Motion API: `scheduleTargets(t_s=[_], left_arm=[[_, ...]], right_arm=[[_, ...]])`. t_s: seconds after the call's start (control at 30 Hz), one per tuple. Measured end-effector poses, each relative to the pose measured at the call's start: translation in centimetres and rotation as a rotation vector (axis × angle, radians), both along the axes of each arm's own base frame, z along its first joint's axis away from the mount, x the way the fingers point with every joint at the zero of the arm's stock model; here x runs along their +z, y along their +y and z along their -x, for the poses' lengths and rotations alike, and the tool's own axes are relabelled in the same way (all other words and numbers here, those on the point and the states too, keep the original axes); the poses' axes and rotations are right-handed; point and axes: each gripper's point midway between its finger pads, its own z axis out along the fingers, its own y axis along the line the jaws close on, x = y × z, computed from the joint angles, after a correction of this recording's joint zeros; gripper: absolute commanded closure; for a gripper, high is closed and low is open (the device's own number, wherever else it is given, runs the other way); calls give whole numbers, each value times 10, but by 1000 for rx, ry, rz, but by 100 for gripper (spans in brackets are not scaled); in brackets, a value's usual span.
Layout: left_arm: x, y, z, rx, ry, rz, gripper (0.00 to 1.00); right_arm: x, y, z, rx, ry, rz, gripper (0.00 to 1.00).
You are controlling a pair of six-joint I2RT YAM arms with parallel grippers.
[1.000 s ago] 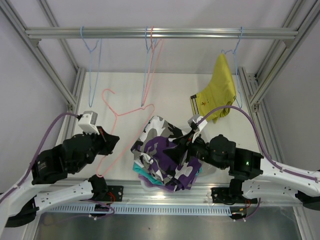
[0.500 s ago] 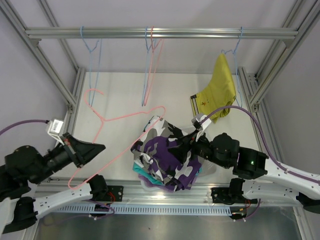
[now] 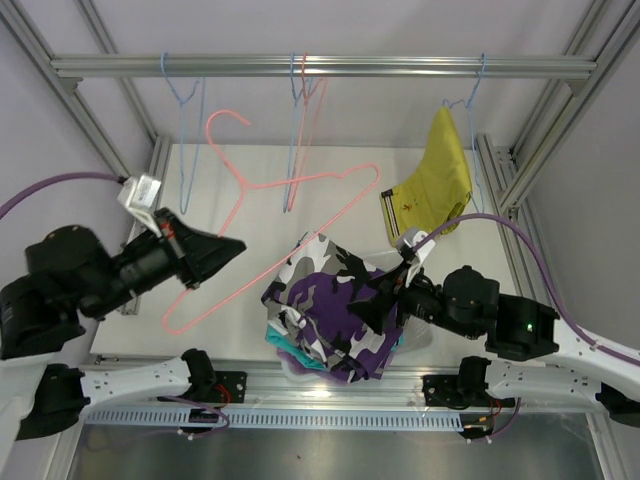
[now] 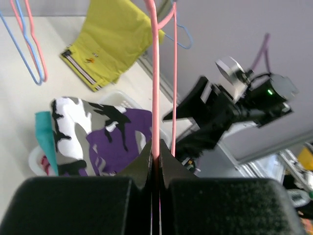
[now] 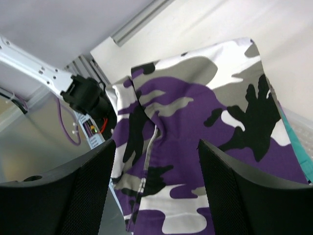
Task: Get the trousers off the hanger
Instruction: Place the hanger at the clothesline.
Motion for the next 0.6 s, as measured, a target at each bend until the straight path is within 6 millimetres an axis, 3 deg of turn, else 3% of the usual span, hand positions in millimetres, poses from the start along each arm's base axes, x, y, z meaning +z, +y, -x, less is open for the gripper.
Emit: scheduleTargets(t_s=[0.6], left_arm=[[3, -134, -142, 279, -71, -345, 99]], right_arm=[[-25, -12, 2, -22, 16, 104, 26]])
